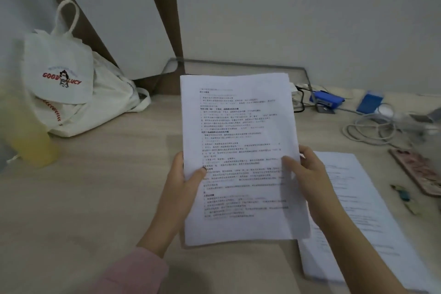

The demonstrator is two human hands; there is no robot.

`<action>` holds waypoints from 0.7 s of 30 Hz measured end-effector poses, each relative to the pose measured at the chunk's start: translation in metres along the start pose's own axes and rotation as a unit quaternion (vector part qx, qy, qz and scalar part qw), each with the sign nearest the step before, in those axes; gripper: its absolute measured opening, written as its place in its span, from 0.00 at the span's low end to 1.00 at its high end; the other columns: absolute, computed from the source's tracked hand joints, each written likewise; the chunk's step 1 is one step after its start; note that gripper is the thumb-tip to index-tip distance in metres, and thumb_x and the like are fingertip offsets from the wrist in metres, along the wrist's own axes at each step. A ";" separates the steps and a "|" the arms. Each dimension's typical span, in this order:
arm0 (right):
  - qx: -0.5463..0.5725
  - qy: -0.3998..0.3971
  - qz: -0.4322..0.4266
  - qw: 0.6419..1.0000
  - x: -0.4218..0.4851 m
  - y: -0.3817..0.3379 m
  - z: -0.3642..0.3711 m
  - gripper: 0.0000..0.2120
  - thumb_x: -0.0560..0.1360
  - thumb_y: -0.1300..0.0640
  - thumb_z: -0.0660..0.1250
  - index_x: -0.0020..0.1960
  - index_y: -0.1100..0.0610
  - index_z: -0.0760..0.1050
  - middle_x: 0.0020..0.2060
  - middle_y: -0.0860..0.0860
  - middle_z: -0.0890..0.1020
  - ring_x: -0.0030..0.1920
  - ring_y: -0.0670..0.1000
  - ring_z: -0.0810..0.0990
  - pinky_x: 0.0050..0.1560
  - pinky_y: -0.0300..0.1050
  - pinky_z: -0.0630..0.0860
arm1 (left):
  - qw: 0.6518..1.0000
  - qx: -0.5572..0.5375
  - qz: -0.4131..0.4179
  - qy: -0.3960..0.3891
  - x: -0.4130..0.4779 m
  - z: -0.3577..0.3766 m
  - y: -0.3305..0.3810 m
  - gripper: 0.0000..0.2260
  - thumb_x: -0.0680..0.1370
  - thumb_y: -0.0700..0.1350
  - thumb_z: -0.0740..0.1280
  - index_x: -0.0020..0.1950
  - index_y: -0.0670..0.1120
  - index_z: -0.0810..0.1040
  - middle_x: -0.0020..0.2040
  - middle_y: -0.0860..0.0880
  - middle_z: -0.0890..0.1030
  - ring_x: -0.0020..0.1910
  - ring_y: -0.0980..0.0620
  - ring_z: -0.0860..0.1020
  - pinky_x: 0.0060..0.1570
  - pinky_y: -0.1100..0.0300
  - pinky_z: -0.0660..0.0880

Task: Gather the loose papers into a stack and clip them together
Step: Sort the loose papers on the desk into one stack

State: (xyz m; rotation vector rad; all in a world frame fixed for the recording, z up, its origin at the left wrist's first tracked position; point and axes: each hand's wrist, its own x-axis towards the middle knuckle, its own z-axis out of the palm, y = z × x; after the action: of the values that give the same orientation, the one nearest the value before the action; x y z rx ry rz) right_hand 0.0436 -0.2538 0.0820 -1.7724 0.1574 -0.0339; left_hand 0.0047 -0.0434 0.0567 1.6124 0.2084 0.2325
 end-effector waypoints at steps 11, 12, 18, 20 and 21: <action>-0.054 0.145 0.082 0.985 0.005 0.048 -0.139 0.12 0.76 0.65 0.59 0.57 0.54 0.69 0.41 0.49 0.79 0.38 0.51 0.77 0.35 0.45 0.72 | 0.975 0.023 -0.064 -0.214 -0.010 0.143 -0.015 0.13 0.78 0.42 0.61 0.60 0.54 0.69 0.57 0.55 0.79 0.55 0.55 0.78 0.58 0.51 0.75; -0.062 0.152 0.087 0.983 0.007 0.054 -0.146 0.12 0.76 0.65 0.59 0.57 0.54 0.69 0.41 0.49 0.80 0.37 0.50 0.77 0.34 0.44 0.72 | 0.972 0.040 -0.061 -0.225 -0.011 0.152 -0.019 0.12 0.78 0.42 0.61 0.58 0.57 0.69 0.57 0.57 0.78 0.54 0.57 0.78 0.57 0.53 0.76; -0.171 0.132 0.137 0.967 0.017 0.090 -0.170 0.19 0.76 0.63 0.59 0.66 0.54 0.71 0.60 0.53 0.76 0.58 0.52 0.74 0.50 0.44 0.70 | 0.968 0.132 -0.046 -0.208 -0.009 0.184 -0.051 0.20 0.72 0.43 0.64 0.64 0.51 0.69 0.61 0.54 0.71 0.63 0.54 0.71 0.64 0.52 0.70; -0.160 0.114 0.159 0.967 0.018 0.097 -0.172 0.21 0.76 0.63 0.59 0.68 0.56 0.69 0.59 0.52 0.77 0.55 0.51 0.74 0.44 0.40 0.70 | 0.968 0.110 -0.067 -0.215 -0.008 0.186 -0.056 0.22 0.69 0.47 0.63 0.63 0.56 0.69 0.62 0.54 0.74 0.61 0.55 0.73 0.62 0.50 0.72; -0.155 0.107 0.163 0.968 0.018 0.098 -0.171 0.20 0.76 0.63 0.58 0.67 0.56 0.69 0.59 0.51 0.77 0.54 0.51 0.75 0.42 0.40 0.70 | 0.968 0.097 -0.077 -0.219 -0.007 0.187 -0.058 0.21 0.69 0.48 0.63 0.62 0.60 0.69 0.62 0.55 0.74 0.62 0.55 0.73 0.62 0.50 0.73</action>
State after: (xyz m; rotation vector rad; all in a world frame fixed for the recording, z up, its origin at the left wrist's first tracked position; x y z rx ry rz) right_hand 0.0339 -0.4414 0.0208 -2.0318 0.6382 0.0401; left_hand 0.0496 -0.2214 -0.0109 1.7884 0.0141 -0.2720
